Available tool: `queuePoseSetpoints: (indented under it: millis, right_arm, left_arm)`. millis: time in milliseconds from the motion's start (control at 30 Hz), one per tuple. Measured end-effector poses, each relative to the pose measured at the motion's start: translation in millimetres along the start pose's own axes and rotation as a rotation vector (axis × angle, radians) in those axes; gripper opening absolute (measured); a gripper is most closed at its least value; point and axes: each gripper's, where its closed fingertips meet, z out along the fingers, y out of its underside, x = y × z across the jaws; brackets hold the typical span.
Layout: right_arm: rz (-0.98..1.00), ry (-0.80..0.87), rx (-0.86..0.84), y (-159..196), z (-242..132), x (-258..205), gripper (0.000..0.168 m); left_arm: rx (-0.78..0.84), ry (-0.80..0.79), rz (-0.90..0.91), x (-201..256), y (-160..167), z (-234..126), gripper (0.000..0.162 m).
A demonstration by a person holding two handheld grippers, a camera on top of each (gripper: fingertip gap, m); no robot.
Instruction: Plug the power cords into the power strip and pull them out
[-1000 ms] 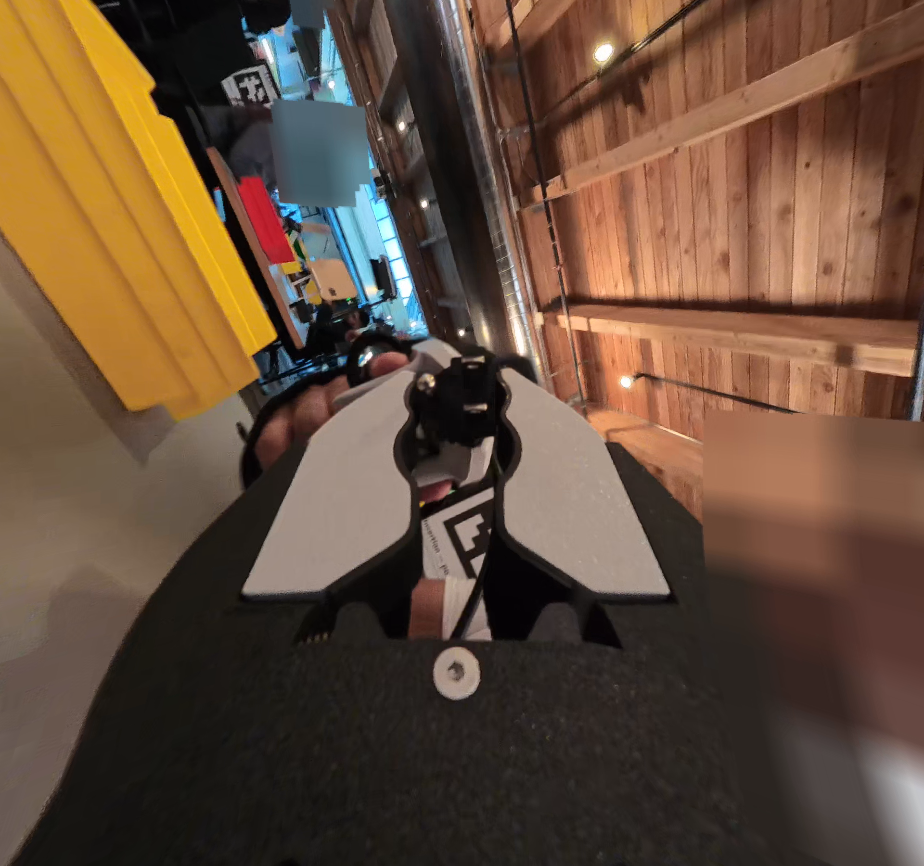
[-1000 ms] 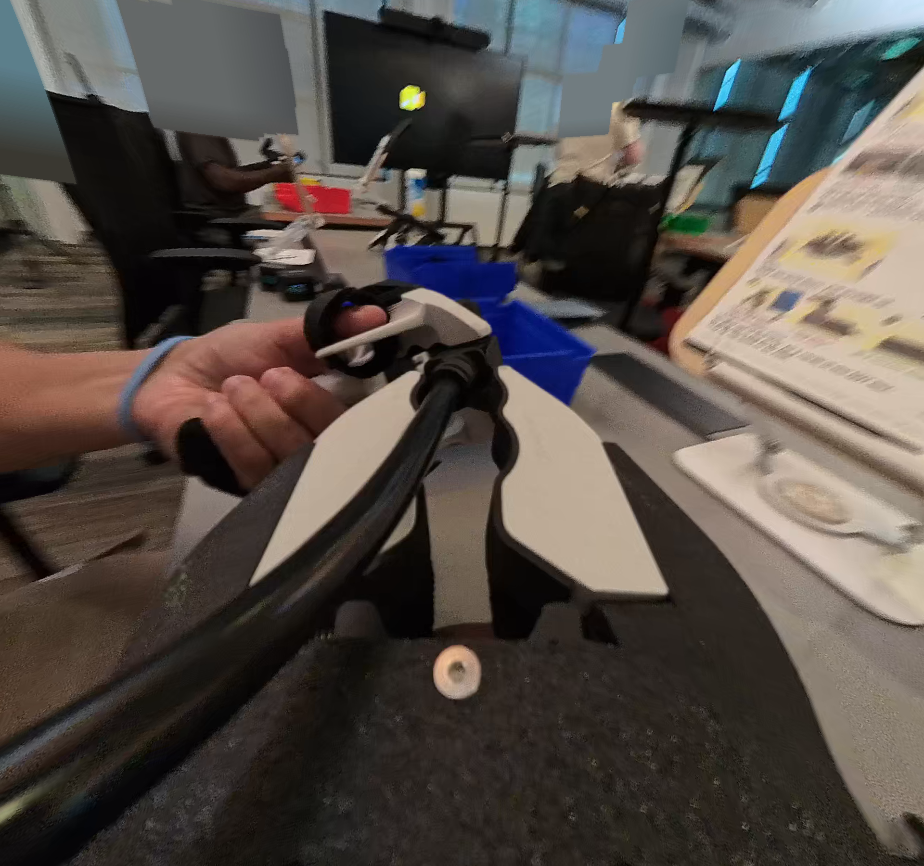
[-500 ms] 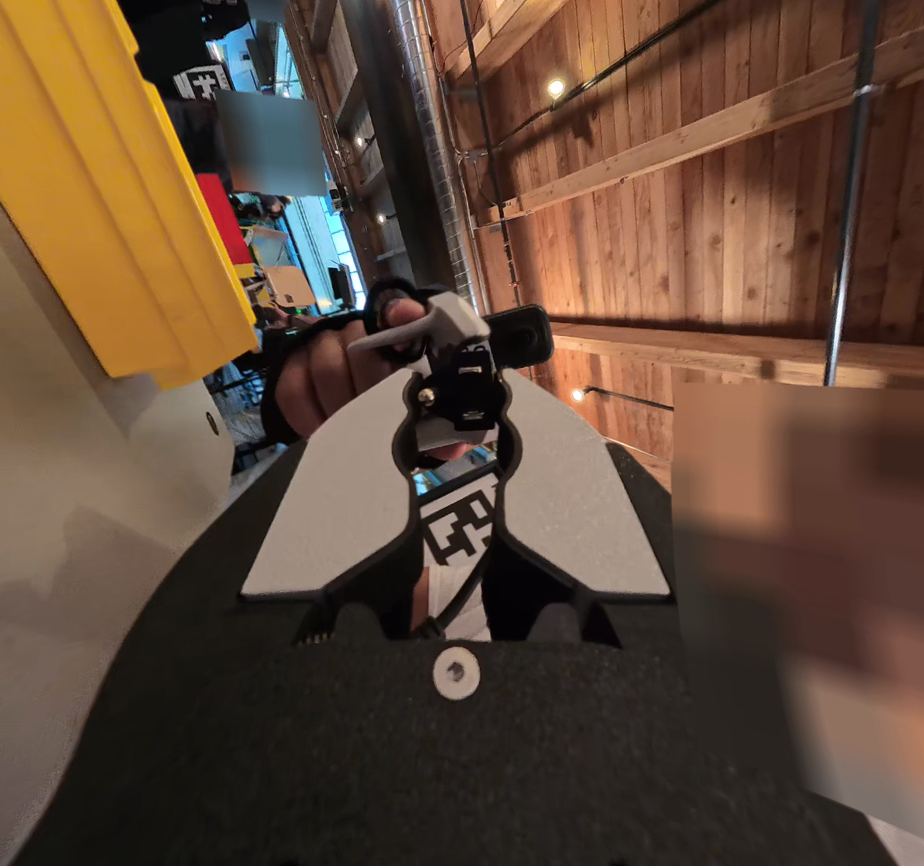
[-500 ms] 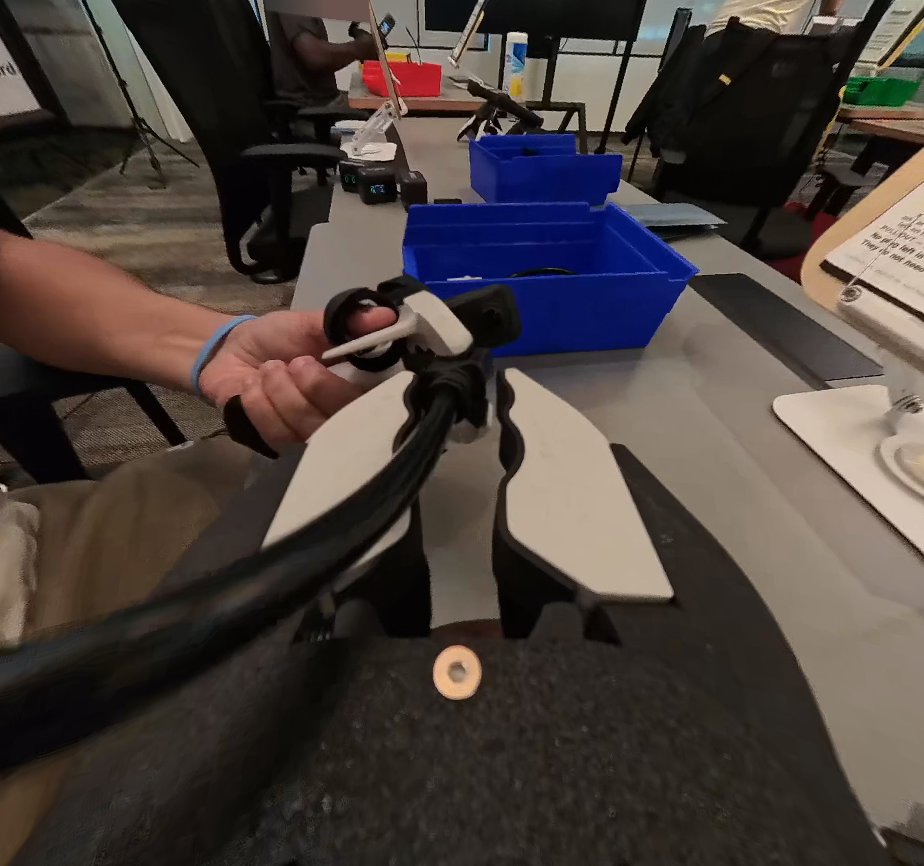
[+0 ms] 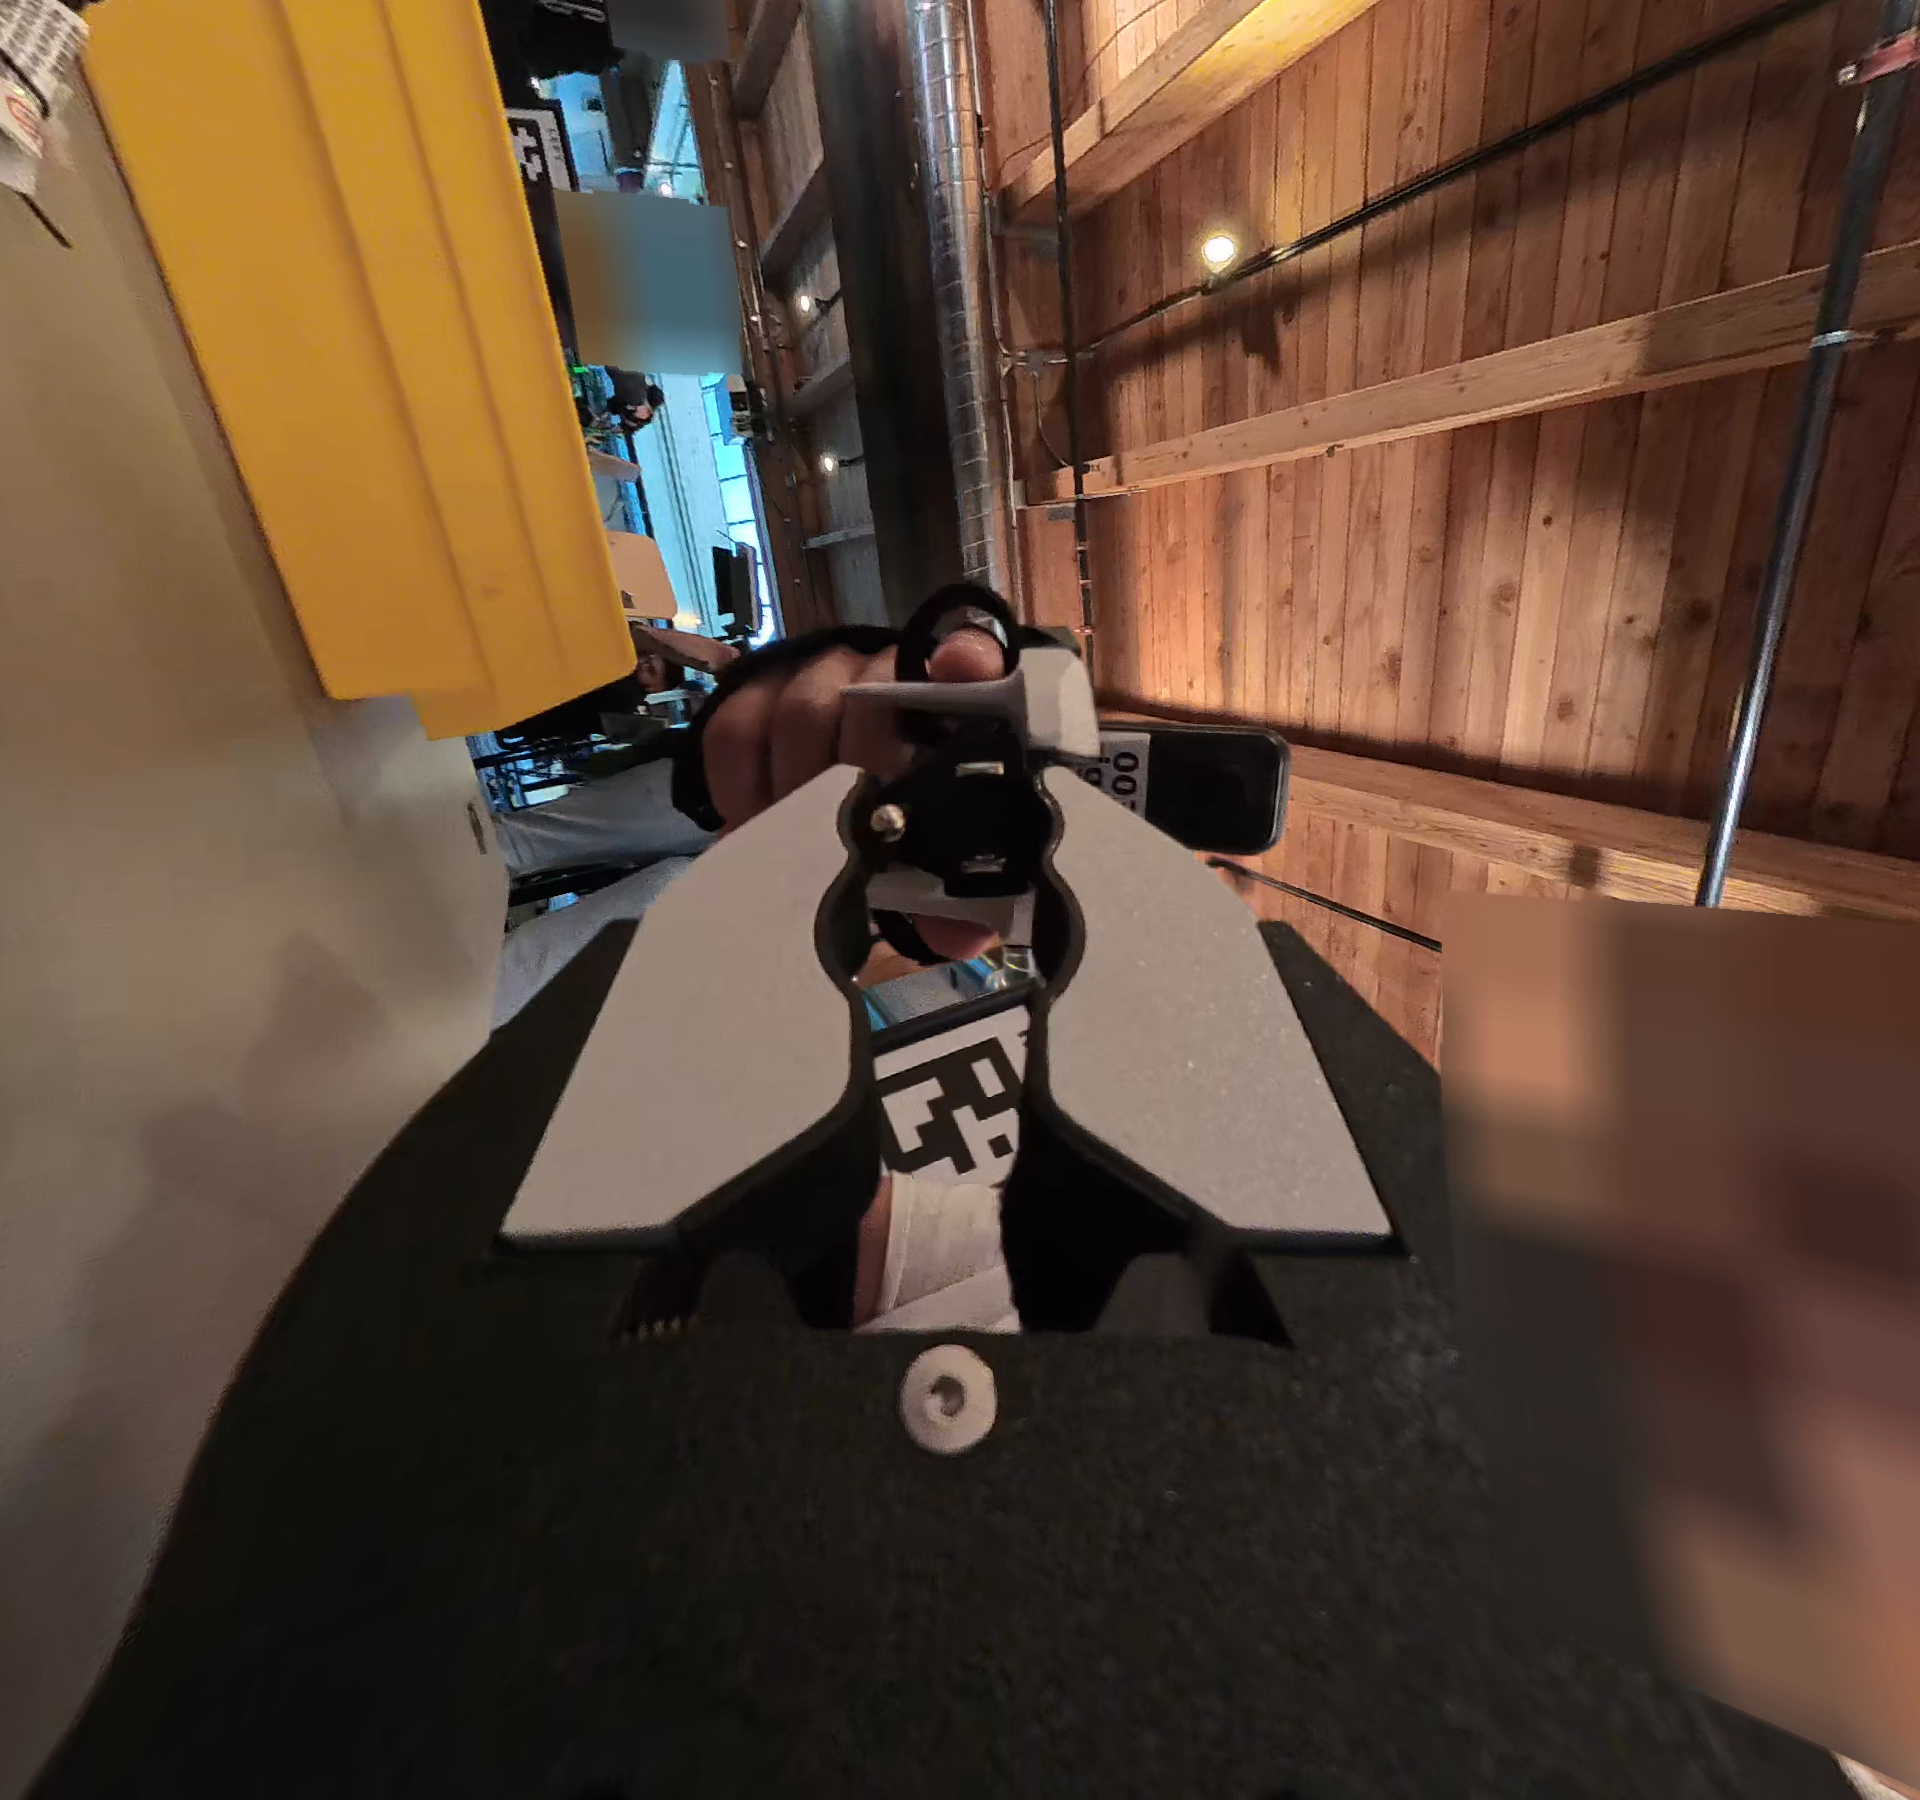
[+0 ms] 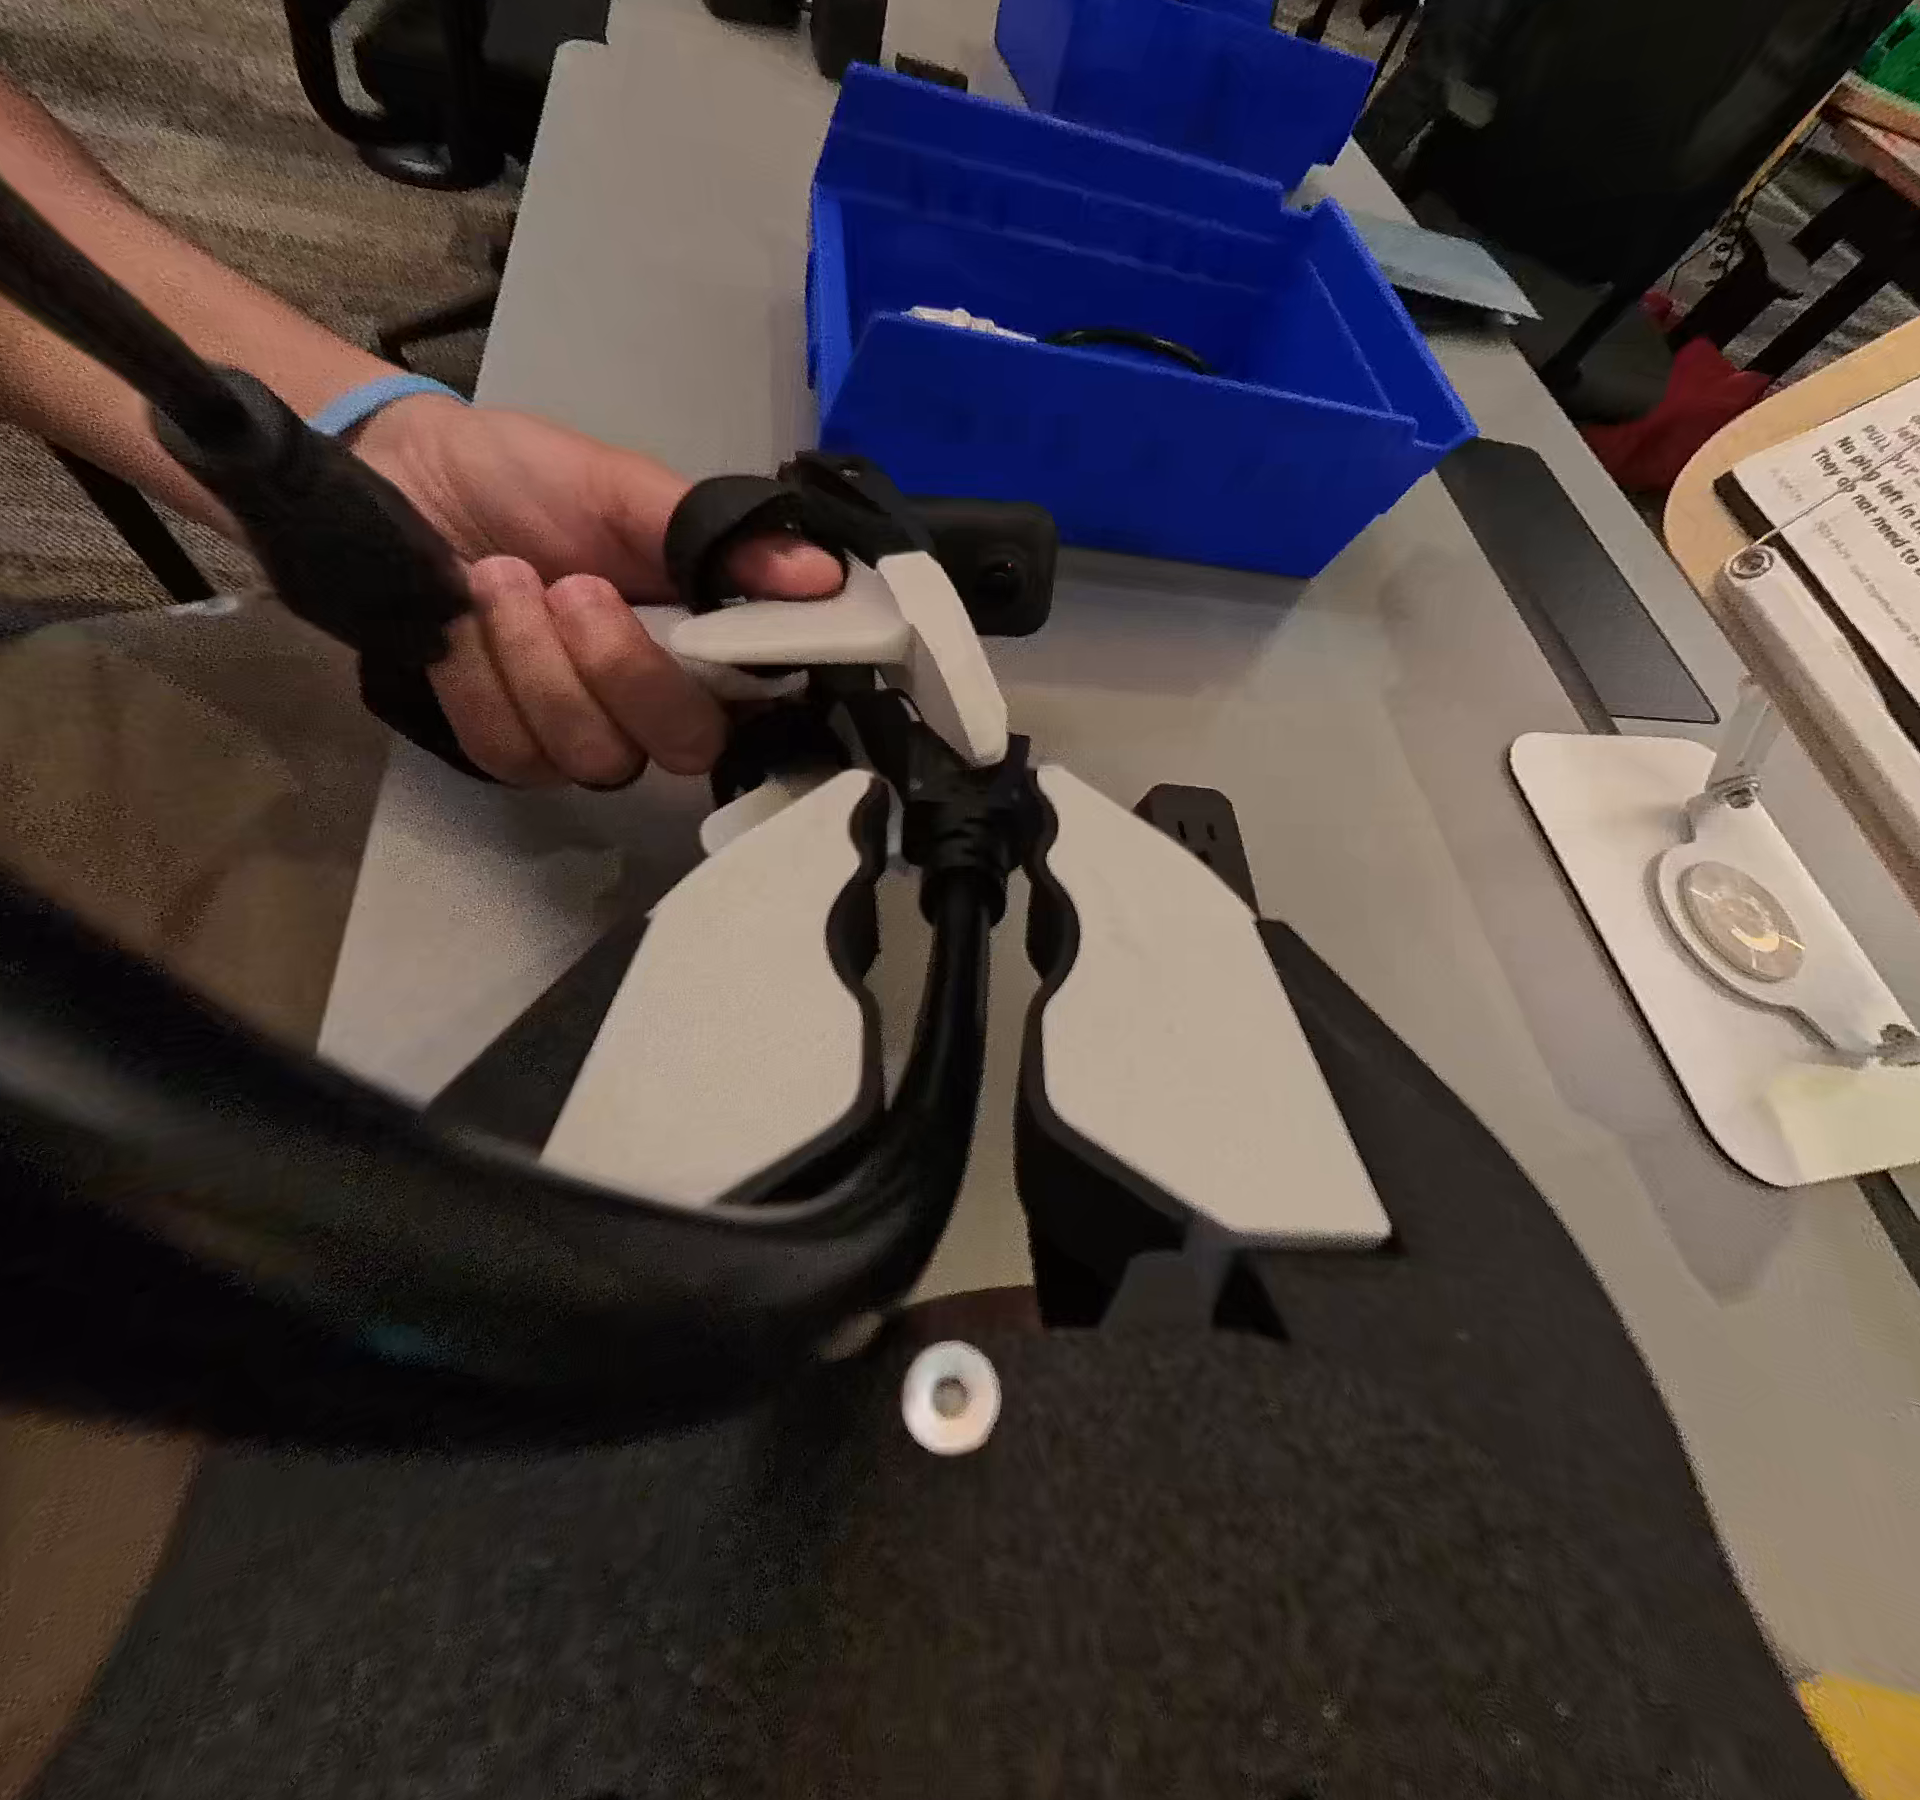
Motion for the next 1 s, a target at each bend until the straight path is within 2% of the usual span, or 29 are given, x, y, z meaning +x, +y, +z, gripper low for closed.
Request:
queuePoseSetpoints:
  millis: [100, 333, 533, 733, 800, 867, 933, 1000]
  right_arm:
    - [0.030, 0.002, 0.026, -4.4, 0.5, 1.1, 0.015]
    - [0.064, -0.034, 0.035, -3.8, -3.7, -4.5, 0.031]
    - [0.039, 0.005, 0.013, 3.0, 1.0, -1.4, 0.024]
    - [0.035, 0.011, -0.028, 6.0, 2.6, -0.5, 0.024]
    - [0.035, -0.006, -0.033, 6.2, 3.0, -2.0, 0.024]
    - [0.023, 0.005, -0.062, 8.6, -0.1, 3.6, 0.024]
    - [0.005, 0.026, -0.085, 8.5, -10.2, 13.5, 0.024]
    - [-0.012, 0.050, -0.077, 4.8, -25.3, 24.1, 0.024]
  left_arm:
    - [-0.019, 0.026, -0.025, -1.1, 5.2, 2.8, 0.027]
    - [-0.036, 0.025, 0.033, 6.1, 6.2, 5.6, 0.026]
    - [-0.026, 0.058, 0.001, 4.5, 8.0, 6.6, 0.026]
    - [-0.051, 0.056, 0.016, 2.3, 6.6, 5.3, 0.027]
    - [-0.102, 0.016, 0.077, 1.1, 7.9, 3.4, 0.028]
    - [-0.119, -0.060, 0.192, 1.0, 0.6, -2.6, 0.042]
    - [-0.102, -0.132, 0.320, 5.2, -16.3, -13.0, 0.044]
    - [-0.103, -0.273, 0.501, -0.1, -35.8, -23.2, 0.047]
